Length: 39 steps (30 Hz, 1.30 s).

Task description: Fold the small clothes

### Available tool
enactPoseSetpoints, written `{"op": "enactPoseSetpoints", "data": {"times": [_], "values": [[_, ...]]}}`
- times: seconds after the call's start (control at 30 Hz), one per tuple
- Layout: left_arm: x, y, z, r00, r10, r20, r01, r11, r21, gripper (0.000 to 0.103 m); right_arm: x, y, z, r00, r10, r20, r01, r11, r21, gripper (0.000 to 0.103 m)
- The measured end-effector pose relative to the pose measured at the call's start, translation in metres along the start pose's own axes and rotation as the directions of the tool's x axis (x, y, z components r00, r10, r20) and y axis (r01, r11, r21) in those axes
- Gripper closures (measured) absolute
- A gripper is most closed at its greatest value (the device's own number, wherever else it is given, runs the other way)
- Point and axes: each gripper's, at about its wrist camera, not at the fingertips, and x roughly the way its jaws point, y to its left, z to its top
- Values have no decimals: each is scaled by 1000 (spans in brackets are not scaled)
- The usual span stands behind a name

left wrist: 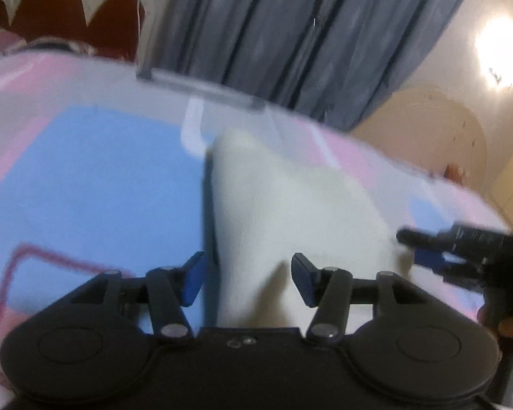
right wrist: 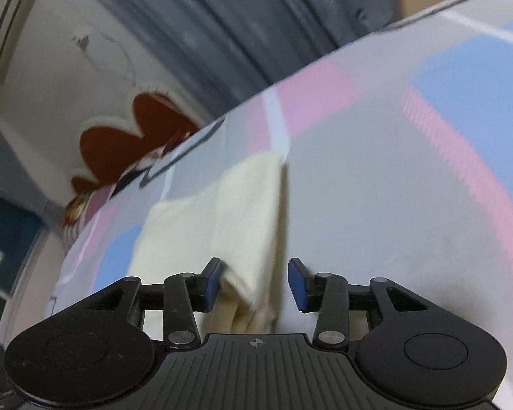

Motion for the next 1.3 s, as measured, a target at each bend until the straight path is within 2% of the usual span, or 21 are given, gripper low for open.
{"op": "enactPoseSetpoints", "data": {"times": [0.03, 0.1, 0.2, 0.27, 0.37, 0.43, 0.5, 0.6, 0.7, 0.77, 0.87, 0.97, 1.07, 1.2, 1.3], "values": [[-3, -2, 6, 1000, -5, 24, 5, 1000, 1, 50, -4, 6, 4, 1000, -18, 26, 18, 1000, -24, 62], [1, -9, 18, 999, -13, 43, 13, 1000, 7, 50, -5, 22, 11, 999, -2, 51, 6, 998, -67, 62], [21, -20, 25, 1000, -7, 20, 6, 1000, 25, 50, 9, 50, 11, 999, -3, 32, 7, 990, -144, 62], [42, -24, 23, 1000, 20, -24, -19, 999, 29, 50, 23, 65, 3, 1000, -8, -3, 7, 982, -191, 62], [58, -24, 20, 997, 52, -49, -49, 997, 53, 50, 49, 71, -9, 994, -94, -46, 79, 961, -264, 62], [57, -26, 21, 997, 59, -55, -55, 996, 75, 50, 57, 68, -11, 989, -142, -34, 126, 948, -291, 69], [47, -27, 22, 997, 54, -56, -50, 997, 62, 50, 52, 71, -8, 989, -143, -36, 127, 951, -282, 69], [22, -26, 16, 998, 34, -49, -31, 997, 65, 50, 27, 76, -10, 996, -91, -7, 85, 955, -284, 68], [1, -25, 1, 998, 24, -50, -19, 996, 92, 50, -1, 87, -30, 998, -61, 5, 59, 946, -319, 68], [2, -26, -11, 997, 23, -73, -15, 993, 115, 50, -9, 94, -45, 998, -58, -5, 53, 940, -336, 68], [17, -29, -19, 992, 40, -117, -24, 990, 139, 50, -3, 100, -66, 995, -97, -27, 81, 929, -361, 68], [22, -32, -19, 990, 57, -131, -37, 989, 146, 50, 15, 87, -75, 979, -197, -50, 171, 929, -327, 69], [13, -35, -20, 988, 60, -140, -37, 987, 158, 45, 5, 90, -78, 981, -192, -35, 173, 938, -301, 68], [0, -34, -28, 987, 60, -147, -33, 983, 178, 41, -27, 99, -95, 985, -171, -7, 159, 930, -331, 68], [2, -35, -35, 986, 75, -151, -45, 980, 193, 41, -33, 95, -111, 977, -211, -25, 190, 921, -340, 68]]}}
